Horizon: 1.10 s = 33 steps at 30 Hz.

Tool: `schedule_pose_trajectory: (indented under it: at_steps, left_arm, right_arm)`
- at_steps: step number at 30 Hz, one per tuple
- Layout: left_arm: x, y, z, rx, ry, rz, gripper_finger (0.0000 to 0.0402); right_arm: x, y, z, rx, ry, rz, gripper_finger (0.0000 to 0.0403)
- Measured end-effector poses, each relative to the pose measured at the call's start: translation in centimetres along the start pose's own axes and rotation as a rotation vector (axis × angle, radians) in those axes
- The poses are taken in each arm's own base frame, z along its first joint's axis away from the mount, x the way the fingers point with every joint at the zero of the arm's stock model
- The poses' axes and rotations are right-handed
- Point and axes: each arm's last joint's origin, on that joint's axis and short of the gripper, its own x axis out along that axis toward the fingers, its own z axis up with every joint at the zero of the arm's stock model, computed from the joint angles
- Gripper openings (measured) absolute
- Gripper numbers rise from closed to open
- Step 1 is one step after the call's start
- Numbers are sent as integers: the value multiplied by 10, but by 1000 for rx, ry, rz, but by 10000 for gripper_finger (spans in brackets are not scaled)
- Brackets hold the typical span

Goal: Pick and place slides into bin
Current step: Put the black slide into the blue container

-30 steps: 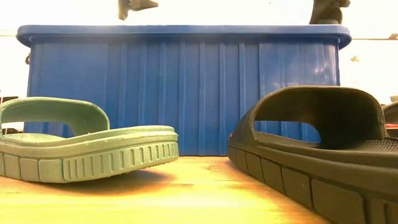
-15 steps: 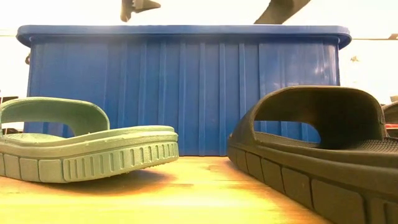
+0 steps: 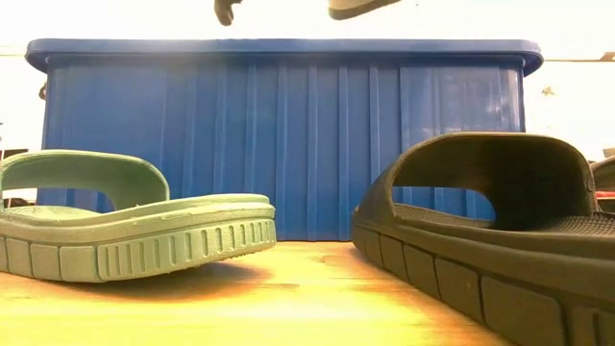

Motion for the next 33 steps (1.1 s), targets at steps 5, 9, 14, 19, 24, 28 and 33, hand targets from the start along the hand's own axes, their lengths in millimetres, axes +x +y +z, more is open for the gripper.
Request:
schedule_pose_trajectory:
  at_steps: [5, 9, 14, 19, 24, 28, 33]
  left_arm:
    - [8, -1, -2, 79, 7, -67, 206]
    - [12, -10, 0, 322, -10, -107, 196]
    - [16, -20, 9, 578, -70, -76, 190]
    - [32, -24, 9, 800, -52, -30, 189]
    - [59, -27, -4, 1051, 116, 64, 189]
    - [79, -34, -9, 1243, 155, 157, 189]
    - [94, -37, -20, 1600, 278, 293, 189]
  right_arm:
    - [21, 2, -13, 17, -9, -25, 8]
    - [33, -4, -24, 76, 19, -43, 8]
    - [41, -8, -31, 143, 20, -45, 8]
    - [47, -10, -34, 210, -6, -27, 8]
    - [49, -11, -34, 231, -16, -18, 8]
    - [49, -11, -35, 237, -10, -14, 8]
    - [49, -10, -35, 260, 5, 8, 8]
